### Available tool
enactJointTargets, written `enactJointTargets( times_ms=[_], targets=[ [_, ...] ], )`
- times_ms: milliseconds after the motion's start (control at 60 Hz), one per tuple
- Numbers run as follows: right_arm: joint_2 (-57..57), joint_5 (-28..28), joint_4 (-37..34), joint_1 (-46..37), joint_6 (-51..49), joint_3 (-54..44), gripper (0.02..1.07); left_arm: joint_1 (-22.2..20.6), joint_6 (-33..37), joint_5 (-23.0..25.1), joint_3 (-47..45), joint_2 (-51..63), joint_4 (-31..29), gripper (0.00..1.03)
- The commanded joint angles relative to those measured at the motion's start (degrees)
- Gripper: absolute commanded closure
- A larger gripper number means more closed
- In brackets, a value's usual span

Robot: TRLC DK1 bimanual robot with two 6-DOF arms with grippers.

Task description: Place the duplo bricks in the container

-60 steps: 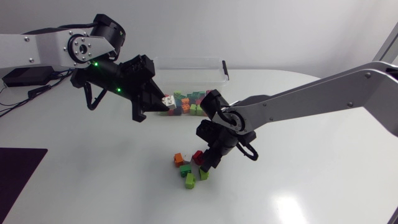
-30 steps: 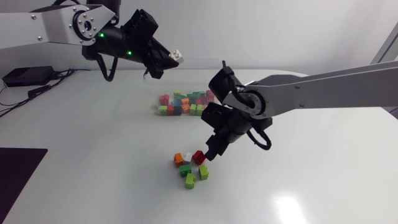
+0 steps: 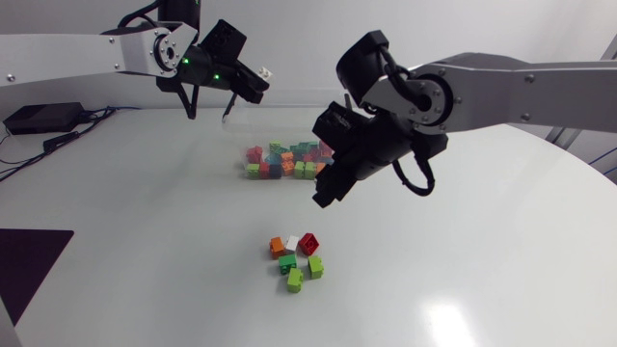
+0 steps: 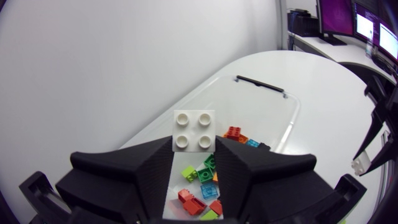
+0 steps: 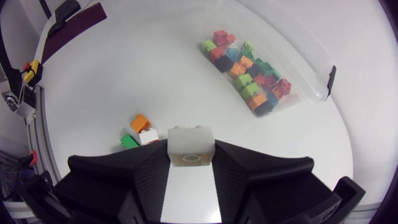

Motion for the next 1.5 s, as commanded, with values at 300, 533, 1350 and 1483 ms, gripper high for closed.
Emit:
enactJointTargets(
  times_ms=[300,533,1350,1483],
  targets=[
    [-0.2,-1.01,-1.05,-1.52,1.41,8.77,0.78,2.53,-7.4,-6.7,1.97,3.43,3.75,0.04],
    [2.61,-1.27,-0.96,-2.48,1.5,15.36,0.78,4.29,-6.44,-6.79,-8.32,-4.66,7.27,0.04],
    [18.08,-4.35,0.0,-6.88,2.73,36.46,0.78,-0.89,11.76,-0.81,-37.76,-19.78,5.33,0.04],
    [19.93,-4.44,0.27,-7.32,2.82,38.13,0.78,-1.33,14.13,1.65,-39.52,-20.57,3.31,0.04]
  ],
)
